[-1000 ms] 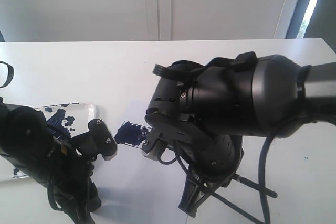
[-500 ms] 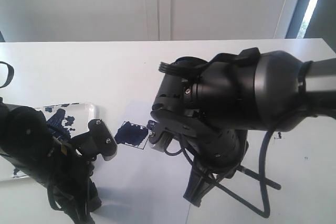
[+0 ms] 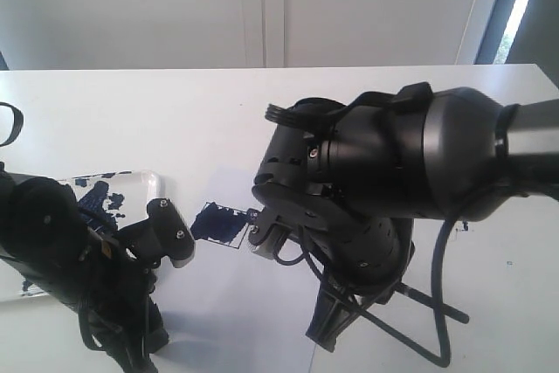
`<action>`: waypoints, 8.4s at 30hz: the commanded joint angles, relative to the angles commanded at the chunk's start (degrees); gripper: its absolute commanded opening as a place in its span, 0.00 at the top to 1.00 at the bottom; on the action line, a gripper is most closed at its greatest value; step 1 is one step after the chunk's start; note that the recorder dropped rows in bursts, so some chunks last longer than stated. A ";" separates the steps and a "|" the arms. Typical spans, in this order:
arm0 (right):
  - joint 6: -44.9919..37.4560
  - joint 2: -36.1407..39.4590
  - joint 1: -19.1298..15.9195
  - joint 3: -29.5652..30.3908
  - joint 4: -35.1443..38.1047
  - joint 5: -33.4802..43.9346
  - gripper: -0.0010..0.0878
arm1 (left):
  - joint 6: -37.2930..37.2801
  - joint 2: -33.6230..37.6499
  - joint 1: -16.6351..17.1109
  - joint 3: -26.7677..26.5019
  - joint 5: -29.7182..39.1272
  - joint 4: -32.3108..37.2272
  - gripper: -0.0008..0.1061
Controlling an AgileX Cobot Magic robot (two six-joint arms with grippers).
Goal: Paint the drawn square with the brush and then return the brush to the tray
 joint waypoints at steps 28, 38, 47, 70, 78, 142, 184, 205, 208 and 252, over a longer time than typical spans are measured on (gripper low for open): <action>-4.32 -1.95 0.10 0.03 7.86 0.00 0.99 | 0.00 0.00 0.00 0.00 0.00 0.00 0.55; -2.93 -1.95 0.10 0.03 4.32 0.00 0.99 | 0.00 0.00 0.00 0.00 0.00 0.00 0.55; -0.25 -1.31 0.10 0.03 -1.86 0.00 0.99 | 0.00 0.00 0.00 0.00 0.13 0.00 0.55; 2.01 1.41 0.10 -0.07 -4.69 -8.92 0.99 | 0.00 0.00 0.00 0.00 0.22 0.00 0.55; 2.82 3.51 0.10 -0.42 -6.54 -9.42 0.99 | 0.00 0.00 0.00 0.00 0.22 0.00 0.55; -4.23 -1.82 0.10 -2.80 1.73 -5.82 0.99 | 0.00 0.00 0.00 0.00 -0.13 0.00 0.55; -7.29 0.60 0.10 -2.80 5.44 -1.51 0.99 | -0.24 0.00 0.00 0.00 -0.13 0.00 0.55; -7.18 0.60 0.10 -2.80 4.58 0.00 0.99 | -1.07 0.00 0.00 0.00 -0.13 0.00 0.55; -6.88 0.22 0.10 -2.80 4.44 0.00 0.99 | -1.07 0.00 0.00 0.00 -0.13 0.00 0.55; -3.08 -5.66 0.10 -2.69 5.04 0.00 0.99 | -1.18 0.00 0.00 0.00 -0.24 0.00 0.55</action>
